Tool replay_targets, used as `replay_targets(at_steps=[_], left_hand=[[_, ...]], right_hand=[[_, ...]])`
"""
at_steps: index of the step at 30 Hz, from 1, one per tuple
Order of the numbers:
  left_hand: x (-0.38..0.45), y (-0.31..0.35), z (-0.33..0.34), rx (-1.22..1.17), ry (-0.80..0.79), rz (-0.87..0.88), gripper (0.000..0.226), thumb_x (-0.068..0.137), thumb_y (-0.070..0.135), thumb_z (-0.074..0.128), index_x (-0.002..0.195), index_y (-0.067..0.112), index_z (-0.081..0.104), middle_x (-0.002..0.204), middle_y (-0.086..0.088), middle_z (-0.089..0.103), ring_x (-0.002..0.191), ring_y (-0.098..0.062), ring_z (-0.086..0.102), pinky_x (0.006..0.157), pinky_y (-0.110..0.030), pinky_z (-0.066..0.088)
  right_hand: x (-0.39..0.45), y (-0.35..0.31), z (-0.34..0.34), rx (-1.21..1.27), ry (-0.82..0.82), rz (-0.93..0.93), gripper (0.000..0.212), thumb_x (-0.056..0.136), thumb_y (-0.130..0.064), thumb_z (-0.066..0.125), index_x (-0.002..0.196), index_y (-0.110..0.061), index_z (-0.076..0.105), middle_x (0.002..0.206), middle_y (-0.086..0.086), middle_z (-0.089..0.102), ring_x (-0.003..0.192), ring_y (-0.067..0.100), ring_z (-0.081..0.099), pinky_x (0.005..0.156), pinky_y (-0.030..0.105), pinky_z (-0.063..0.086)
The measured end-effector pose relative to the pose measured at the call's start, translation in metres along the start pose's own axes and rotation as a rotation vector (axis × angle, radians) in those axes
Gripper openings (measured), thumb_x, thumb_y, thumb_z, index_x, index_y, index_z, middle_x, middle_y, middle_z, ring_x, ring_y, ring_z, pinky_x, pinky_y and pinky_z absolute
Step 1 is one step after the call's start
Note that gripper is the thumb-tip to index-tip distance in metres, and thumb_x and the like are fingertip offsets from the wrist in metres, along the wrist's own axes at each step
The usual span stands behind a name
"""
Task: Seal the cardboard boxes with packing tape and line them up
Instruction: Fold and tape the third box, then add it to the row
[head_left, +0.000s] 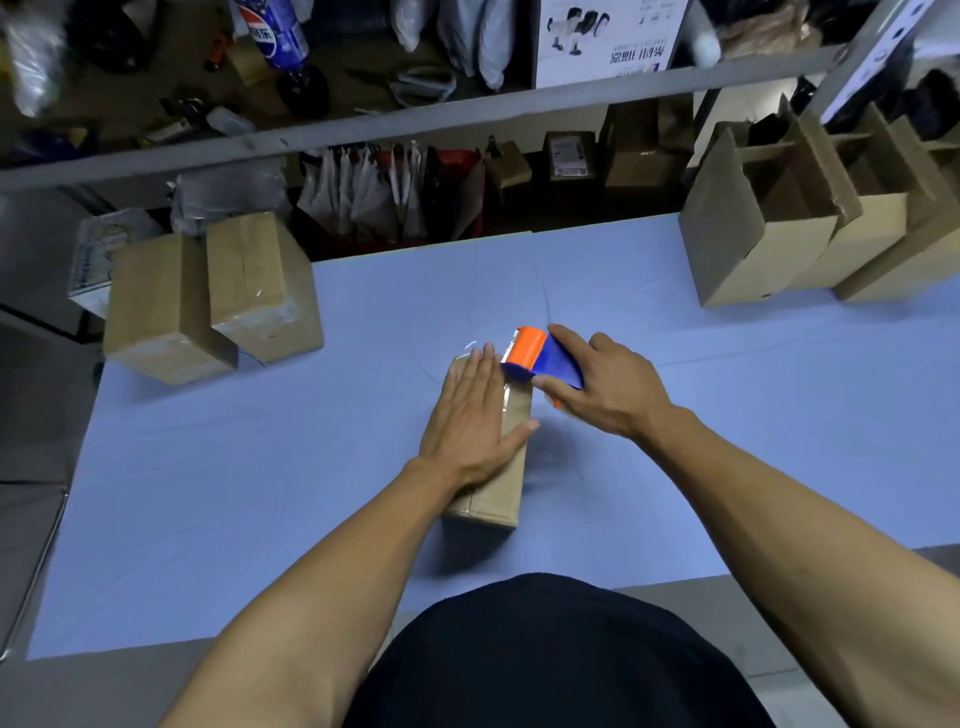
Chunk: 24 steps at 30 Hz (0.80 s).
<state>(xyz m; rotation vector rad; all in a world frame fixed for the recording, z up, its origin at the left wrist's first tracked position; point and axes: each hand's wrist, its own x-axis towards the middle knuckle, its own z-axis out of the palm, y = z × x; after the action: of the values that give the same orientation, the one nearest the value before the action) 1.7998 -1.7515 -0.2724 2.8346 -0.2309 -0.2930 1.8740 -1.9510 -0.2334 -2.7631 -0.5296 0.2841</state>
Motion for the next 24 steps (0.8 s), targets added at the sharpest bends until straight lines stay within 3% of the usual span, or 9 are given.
replay_targets(at_steps=[4, 7, 14, 19, 24], left_hand=[[0.0, -0.003, -0.001, 0.064, -0.017, 0.03, 0.094, 0.095, 0.069, 0.031, 0.158, 0.01, -0.006, 0.165, -0.007, -0.013, 0.15, -0.015, -0.021, 0.122, -0.037, -0.012], [0.0, -0.003, -0.002, 0.081, -0.009, 0.043, 0.096, 0.093, 0.071, 0.033, 0.158, 0.011, -0.005, 0.162, -0.002, -0.019, 0.145, -0.01, -0.029, 0.12, -0.031, -0.018], [0.002, -0.002, -0.002, 0.08, -0.015, 0.014, 0.092, 0.094, 0.065, 0.038, 0.157, 0.016, -0.009, 0.159, 0.005, -0.022, 0.144, -0.006, -0.029, 0.117, -0.027, -0.02], [0.001, 0.003, -0.002, 0.077, -0.036, -0.016, 0.087, 0.09, 0.069, 0.028, 0.158, 0.027, -0.005, 0.164, 0.006, -0.018, 0.144, -0.005, -0.03, 0.119, -0.037, -0.015], [0.0, 0.012, 0.006, 0.066, -0.021, -0.126, 0.089, 0.086, 0.074, 0.019, 0.159, 0.026, -0.003, 0.166, 0.002, -0.015, 0.15, -0.015, -0.024, 0.121, -0.05, -0.006]], right_hand=[[0.0, 0.015, -0.008, 0.009, -0.013, -0.082, 0.073, 0.086, -0.071, 0.051, 0.148, -0.035, 0.034, 0.093, -0.001, 0.047, 0.085, 0.026, 0.056, 0.067, 0.032, 0.042], [-0.004, 0.025, -0.011, 0.013, -0.042, -0.111, 0.074, 0.085, -0.071, 0.053, 0.148, -0.037, 0.033, 0.093, -0.003, 0.047, 0.084, 0.023, 0.054, 0.066, 0.03, 0.04], [-0.032, 0.066, -0.007, 0.018, -0.098, -0.003, 0.073, 0.085, -0.068, 0.055, 0.149, -0.041, 0.032, 0.093, -0.004, 0.045, 0.089, 0.024, 0.056, 0.068, 0.031, 0.037], [-0.019, 0.046, -0.013, -0.128, -0.141, -0.013, 0.073, 0.085, -0.064, 0.056, 0.15, -0.041, 0.03, 0.103, 0.005, 0.052, 0.096, 0.029, 0.057, 0.076, 0.035, 0.038], [-0.003, -0.002, -0.022, -0.28, -0.117, 0.059, 0.052, 0.083, -0.046, 0.064, 0.13, -0.032, 0.049, 0.103, 0.009, 0.056, 0.09, 0.031, 0.055, 0.073, 0.035, 0.031]])
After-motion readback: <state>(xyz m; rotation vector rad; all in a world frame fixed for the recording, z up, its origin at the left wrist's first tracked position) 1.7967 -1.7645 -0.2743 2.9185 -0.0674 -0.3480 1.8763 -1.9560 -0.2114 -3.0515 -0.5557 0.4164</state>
